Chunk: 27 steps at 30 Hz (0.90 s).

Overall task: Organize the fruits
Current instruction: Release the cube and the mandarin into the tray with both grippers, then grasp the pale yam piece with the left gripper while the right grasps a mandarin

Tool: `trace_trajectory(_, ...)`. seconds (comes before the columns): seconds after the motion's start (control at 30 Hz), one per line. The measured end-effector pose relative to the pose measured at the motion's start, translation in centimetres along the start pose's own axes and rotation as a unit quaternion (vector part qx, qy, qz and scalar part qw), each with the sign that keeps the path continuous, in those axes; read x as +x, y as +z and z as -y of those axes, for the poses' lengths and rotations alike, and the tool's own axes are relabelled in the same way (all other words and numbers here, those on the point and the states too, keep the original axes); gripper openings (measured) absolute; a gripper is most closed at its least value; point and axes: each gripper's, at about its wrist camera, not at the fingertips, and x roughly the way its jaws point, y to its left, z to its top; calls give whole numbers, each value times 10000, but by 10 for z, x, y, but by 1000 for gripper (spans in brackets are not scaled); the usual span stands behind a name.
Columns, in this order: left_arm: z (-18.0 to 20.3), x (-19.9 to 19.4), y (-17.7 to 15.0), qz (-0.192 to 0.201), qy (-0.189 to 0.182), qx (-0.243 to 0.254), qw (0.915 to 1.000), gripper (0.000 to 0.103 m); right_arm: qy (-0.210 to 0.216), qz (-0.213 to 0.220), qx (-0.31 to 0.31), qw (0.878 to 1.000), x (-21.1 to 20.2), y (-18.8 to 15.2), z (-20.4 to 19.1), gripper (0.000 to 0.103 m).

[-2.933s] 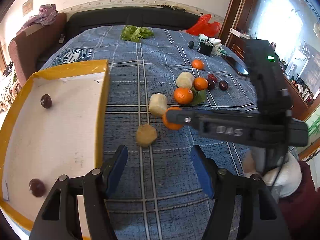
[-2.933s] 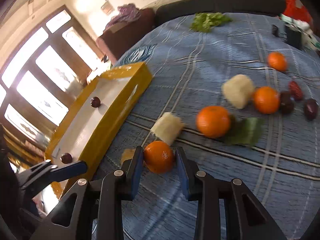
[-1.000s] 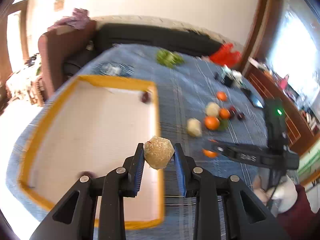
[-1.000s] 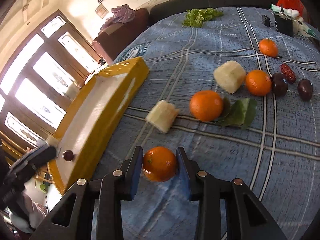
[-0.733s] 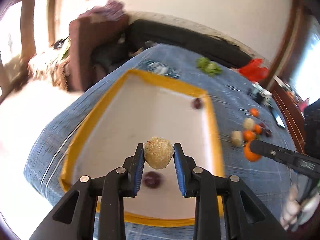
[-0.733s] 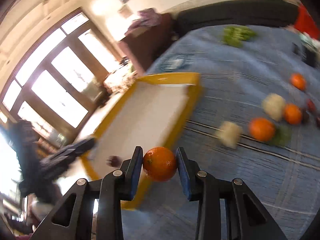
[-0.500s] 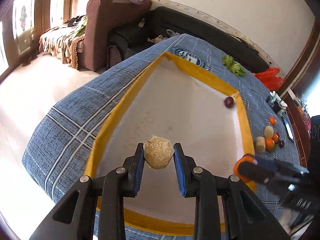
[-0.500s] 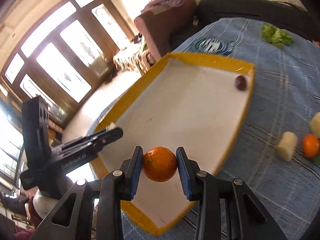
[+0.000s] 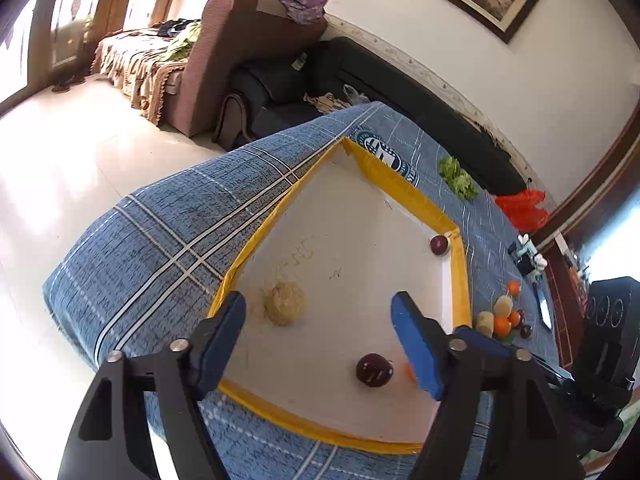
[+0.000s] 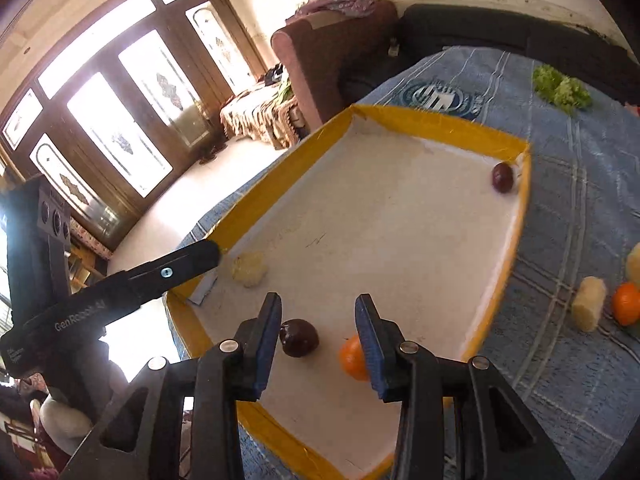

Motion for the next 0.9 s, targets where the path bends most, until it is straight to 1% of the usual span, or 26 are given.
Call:
trace_trajectory(0.03, 3, -4, -2, -1, -28, -49, 10000, 80, -24, 127, 58, 9999, -13, -1, 7, 44)
trace_trajectory(0.1, 10, -8, -3, -18, -185, -46, 9998, 81, -92, 365, 188, 9991, -37, -4, 23, 49)
trace_trajectory(0.2, 30, -12, -7, -25, -380, 68, 9993, 81, -379, 704, 436, 9958, -73, -10, 54, 53)
trace_trajectory(0.27, 47, -14, -10, -24, -491, 206, 9986, 81, -665, 921, 700, 9911, -102, -20, 86, 53)
trace_trajectory(0.37, 79, -12, -17, -93, -679, 528, 9963, 81, -1051, 1126, 1150, 9813, -137, -36, 132, 55)
trace_trajectory(0.5, 123, 0, -29, -276, -805, 1003, 9913, 81, -1236, 1275, 1631, 9705, -167, -52, 171, 55)
trace_trajectory(0.6, 155, 17, -40, -502, -847, 1334, 9862, 81, -1230, 1302, 1808, 9671, -173, -57, 188, 55)
trace_trajectory(0.73, 191, 40, -57, -776, -858, 1789, 9770, 81, -1091, 1150, 1878, 9693, -155, -57, 200, 55)
trace_trajectory(0.83, 207, 54, -67, -927, -838, 2050, 9708, 81, -977, 1013, 1842, 9728, -130, -46, 207, 55)
trace_trajectory(0.9, 209, 58, -69, -963, -843, 2109, 9691, 81, -1072, 948, 1735, 9744, -119, -40, 204, 55)
